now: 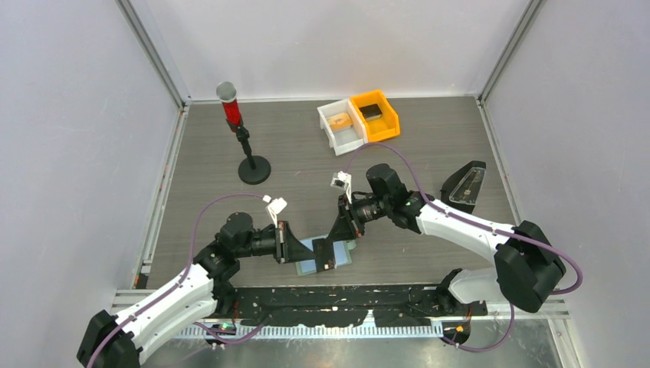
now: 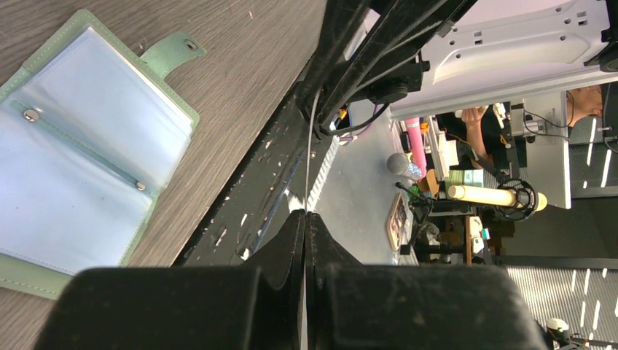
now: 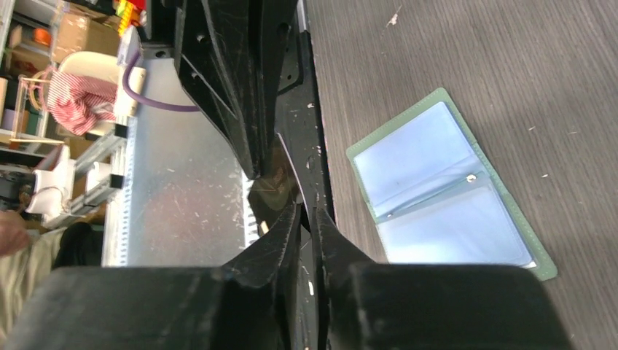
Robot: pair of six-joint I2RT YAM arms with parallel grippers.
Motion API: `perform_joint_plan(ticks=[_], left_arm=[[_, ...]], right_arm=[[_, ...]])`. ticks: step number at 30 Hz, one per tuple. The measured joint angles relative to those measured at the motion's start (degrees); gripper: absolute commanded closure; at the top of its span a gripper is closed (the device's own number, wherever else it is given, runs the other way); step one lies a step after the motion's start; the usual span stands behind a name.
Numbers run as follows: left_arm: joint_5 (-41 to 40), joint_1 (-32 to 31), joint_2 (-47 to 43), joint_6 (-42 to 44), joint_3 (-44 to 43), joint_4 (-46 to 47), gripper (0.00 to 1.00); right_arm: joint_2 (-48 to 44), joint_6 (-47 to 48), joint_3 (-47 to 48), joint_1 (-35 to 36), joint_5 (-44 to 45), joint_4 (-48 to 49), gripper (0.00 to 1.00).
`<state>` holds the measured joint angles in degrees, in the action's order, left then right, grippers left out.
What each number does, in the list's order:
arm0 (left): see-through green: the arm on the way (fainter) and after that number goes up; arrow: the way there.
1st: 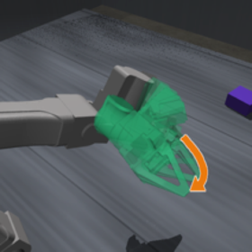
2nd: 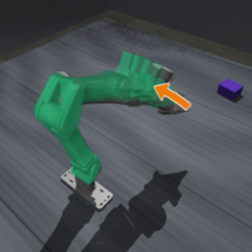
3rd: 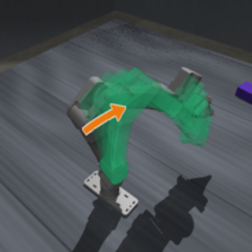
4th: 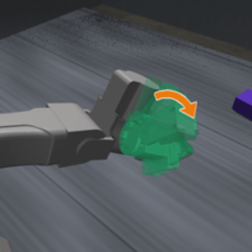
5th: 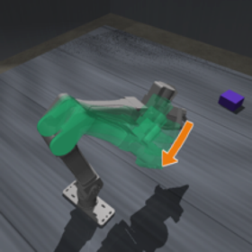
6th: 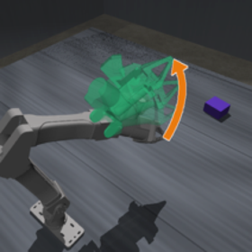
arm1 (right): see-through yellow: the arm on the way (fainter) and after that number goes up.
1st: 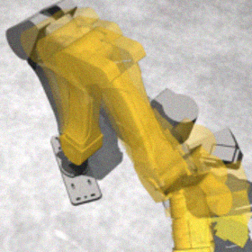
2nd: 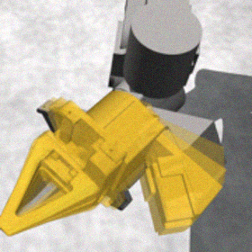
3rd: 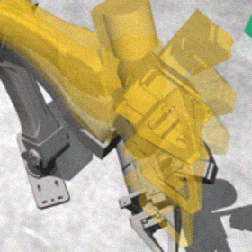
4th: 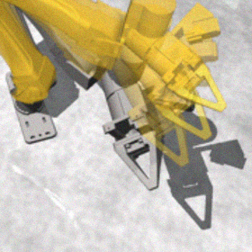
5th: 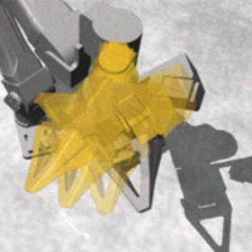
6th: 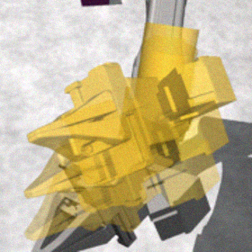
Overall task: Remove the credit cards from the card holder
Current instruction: Place the credit card in the storage box.
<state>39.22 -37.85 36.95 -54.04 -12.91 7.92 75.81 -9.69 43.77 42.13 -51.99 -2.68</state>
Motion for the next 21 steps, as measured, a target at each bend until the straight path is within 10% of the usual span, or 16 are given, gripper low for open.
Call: perform_joint_plan(ticks=[4,12,21], left_arm=[[-0.3,0.2,0.5,0.1,0.2,-0.3,0.88],[-4.0,0.2,-1.8,1.7,-0.3,-6.1,0.04],[-10.1,0.2,-3.7,9.8,-9.7,-23.3,0.01]], right_arm=[[-0.1,-2.0,-0.6,-0.2,-1.0,2.3,0.95],[-3.0,-5.5,-1.6,-0.4,3.9,4.4,0.95],[-7.0,-9.2,-0.7,-4.0,16.3,4.3,0.95]])
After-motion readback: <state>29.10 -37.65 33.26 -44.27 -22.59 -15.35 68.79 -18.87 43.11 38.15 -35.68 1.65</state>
